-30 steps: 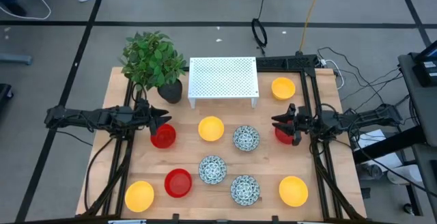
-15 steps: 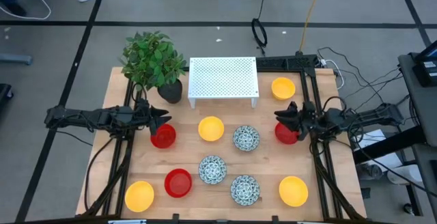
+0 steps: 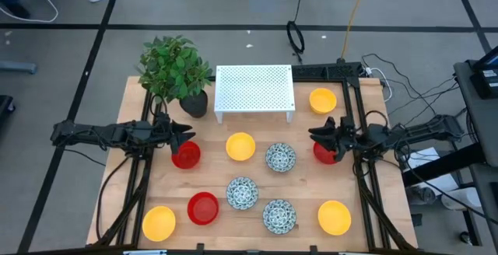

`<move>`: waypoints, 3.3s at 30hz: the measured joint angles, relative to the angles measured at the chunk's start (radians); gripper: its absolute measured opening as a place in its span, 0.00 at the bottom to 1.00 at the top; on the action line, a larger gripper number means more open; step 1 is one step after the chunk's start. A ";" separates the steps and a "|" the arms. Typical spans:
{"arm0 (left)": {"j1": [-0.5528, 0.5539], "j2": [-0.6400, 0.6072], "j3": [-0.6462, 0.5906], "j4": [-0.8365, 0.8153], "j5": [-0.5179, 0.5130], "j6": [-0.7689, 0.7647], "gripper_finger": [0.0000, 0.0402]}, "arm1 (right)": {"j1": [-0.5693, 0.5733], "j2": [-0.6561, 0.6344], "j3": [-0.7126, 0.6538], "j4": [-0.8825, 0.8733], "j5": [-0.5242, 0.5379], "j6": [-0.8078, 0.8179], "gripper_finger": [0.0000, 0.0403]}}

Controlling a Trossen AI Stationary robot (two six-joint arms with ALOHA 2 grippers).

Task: Pick & Place Mini bowls
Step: Put the blue patterned bowl on the shelf

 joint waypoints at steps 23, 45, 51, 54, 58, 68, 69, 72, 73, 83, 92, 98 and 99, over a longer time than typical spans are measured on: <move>0.000 0.000 0.000 0.000 0.000 0.000 0.54 | 0.000 0.410 0.362 -0.632 -0.199 -0.231 0.46; 0.000 0.000 0.000 0.000 0.000 0.000 0.54 | 0.065 0.958 0.554 -0.616 -0.288 -0.721 0.46; 0.000 0.000 0.000 0.000 0.000 0.000 0.54 | 0.075 1.033 0.556 -0.618 -0.211 -0.732 0.45; 0.000 0.000 0.000 0.000 0.000 0.000 0.54 | 0.074 1.066 0.556 -0.627 -0.129 -0.730 0.44; 0.000 0.000 0.000 0.000 0.000 0.000 0.54 | 0.075 1.091 0.556 -0.634 -0.119 -0.744 0.36; 0.000 0.000 0.000 0.000 0.000 0.000 0.54 | 0.069 1.065 0.556 -0.641 -0.128 -0.748 0.03; 0.000 0.000 0.000 0.000 0.000 0.000 0.54 | 0.070 1.054 0.554 -0.645 -0.129 -0.746 0.03; 0.000 0.000 0.000 0.000 0.000 0.000 0.54 | 0.070 0.997 0.553 -0.644 -0.131 -0.743 0.02; 0.000 0.000 0.000 0.000 0.000 0.000 0.54 | 0.066 0.973 0.553 -0.639 -0.130 -0.746 0.02; 0.000 0.000 0.000 0.000 0.000 0.000 0.54 | -0.058 0.705 0.570 -0.631 -0.116 -0.876 0.01; 0.000 0.000 0.000 0.000 0.000 0.000 0.54 | -0.318 0.831 0.819 -0.784 -0.102 -0.844 0.01; 0.000 0.000 0.000 0.004 0.000 0.000 0.54 | -0.476 0.953 0.942 -0.877 -0.102 -0.713 0.01; 0.000 0.000 0.000 0.005 0.000 0.000 0.54 | -0.494 0.968 0.951 -0.884 -0.101 -0.697 0.01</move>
